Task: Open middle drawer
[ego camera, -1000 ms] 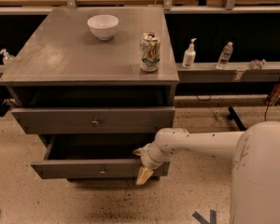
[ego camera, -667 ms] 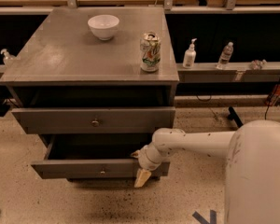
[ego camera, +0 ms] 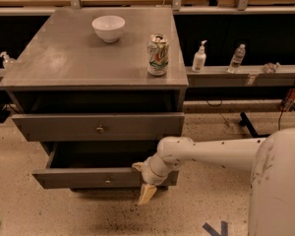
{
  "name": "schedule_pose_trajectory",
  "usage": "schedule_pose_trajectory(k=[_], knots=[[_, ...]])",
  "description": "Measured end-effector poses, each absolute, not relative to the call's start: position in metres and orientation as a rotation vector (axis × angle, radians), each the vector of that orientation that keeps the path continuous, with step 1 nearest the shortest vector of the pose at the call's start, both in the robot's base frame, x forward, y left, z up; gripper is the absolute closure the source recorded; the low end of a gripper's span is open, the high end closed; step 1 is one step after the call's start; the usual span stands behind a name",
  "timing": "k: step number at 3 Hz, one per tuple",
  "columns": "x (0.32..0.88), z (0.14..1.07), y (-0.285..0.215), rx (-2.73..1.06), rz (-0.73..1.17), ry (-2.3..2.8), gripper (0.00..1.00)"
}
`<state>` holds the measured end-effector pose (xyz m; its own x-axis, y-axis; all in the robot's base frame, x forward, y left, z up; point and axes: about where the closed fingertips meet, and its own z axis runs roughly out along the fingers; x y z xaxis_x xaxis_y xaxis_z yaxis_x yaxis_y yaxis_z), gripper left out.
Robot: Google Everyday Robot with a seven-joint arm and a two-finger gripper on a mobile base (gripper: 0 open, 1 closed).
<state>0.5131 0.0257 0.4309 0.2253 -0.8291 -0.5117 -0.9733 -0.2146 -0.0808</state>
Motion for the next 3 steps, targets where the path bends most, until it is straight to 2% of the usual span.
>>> schedule_pose_trajectory(k=[1, 3], knots=[[0.494, 0.433, 0.033, -2.123, 0.573, 1.652, 0.27], [0.479, 0.432, 0.032, -2.099, 0.623, 1.667, 0.27]])
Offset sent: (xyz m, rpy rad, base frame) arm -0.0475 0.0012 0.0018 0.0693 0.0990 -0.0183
